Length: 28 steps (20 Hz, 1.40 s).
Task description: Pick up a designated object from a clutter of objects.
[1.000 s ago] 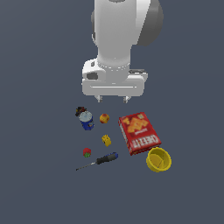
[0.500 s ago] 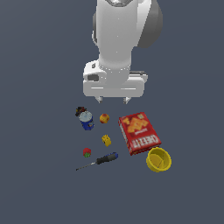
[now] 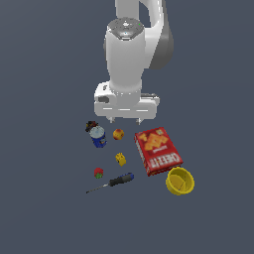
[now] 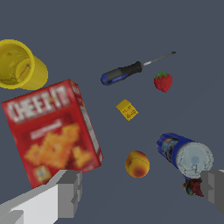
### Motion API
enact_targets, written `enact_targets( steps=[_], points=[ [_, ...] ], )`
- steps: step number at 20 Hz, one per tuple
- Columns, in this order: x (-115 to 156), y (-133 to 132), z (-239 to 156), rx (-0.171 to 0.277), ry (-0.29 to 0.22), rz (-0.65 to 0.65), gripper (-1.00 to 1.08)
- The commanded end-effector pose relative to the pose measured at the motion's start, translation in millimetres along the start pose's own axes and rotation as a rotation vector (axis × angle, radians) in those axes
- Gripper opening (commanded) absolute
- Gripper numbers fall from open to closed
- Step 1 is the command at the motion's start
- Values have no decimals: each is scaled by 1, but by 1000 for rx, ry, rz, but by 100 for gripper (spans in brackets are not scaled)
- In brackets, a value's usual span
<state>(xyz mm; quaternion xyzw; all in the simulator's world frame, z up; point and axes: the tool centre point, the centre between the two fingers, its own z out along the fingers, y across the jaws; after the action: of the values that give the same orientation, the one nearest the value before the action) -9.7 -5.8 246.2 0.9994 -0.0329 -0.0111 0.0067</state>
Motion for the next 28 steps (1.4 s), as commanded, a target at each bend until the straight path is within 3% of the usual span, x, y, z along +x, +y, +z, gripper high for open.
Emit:
enact_targets(
  steps=[1, 15, 28],
  points=[
    [-5, 4, 18, 4, 1, 29, 100],
    [-56, 33, 126, 19, 13, 235, 100],
    [-87, 46, 164, 18, 19, 325, 100]
  ],
)
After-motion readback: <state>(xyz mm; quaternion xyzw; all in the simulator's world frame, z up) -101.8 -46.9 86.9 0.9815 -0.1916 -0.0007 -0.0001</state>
